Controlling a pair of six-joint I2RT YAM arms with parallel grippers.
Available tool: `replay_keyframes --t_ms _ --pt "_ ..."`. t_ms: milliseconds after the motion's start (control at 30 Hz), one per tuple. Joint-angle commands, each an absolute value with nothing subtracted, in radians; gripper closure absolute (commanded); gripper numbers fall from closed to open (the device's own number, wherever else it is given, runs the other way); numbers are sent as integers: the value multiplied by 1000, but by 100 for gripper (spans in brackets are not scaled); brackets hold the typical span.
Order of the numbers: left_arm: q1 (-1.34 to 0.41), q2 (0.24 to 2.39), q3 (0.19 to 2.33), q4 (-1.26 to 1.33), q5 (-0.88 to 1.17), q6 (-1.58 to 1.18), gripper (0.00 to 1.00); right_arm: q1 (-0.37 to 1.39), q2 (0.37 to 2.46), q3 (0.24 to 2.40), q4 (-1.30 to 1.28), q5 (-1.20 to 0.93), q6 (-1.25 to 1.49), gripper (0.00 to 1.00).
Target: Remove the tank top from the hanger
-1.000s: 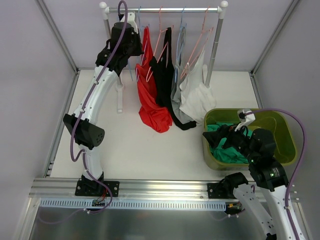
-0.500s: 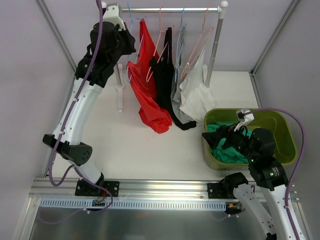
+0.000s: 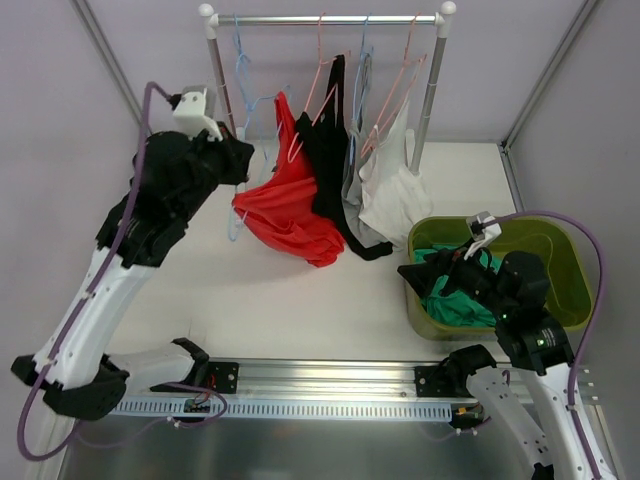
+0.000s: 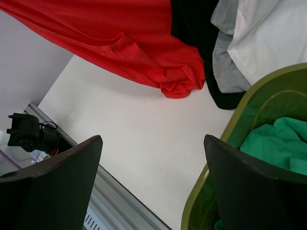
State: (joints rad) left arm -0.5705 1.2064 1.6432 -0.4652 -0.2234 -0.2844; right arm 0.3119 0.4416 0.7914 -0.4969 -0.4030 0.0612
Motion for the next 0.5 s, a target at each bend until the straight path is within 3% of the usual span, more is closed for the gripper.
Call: replay_keyframes --t_ms 0,300,467 --pt "-578 1024 1559 -403 -252 -282 100 310 474 828 -388 -500 74 7" --pt "-581 602 1352 -419 -227 -264 100 324 624 873 -161 -733 155 8" --pt "-581 493 1362 -495 -5 -279 100 406 727 977 -150 -769 118 9"
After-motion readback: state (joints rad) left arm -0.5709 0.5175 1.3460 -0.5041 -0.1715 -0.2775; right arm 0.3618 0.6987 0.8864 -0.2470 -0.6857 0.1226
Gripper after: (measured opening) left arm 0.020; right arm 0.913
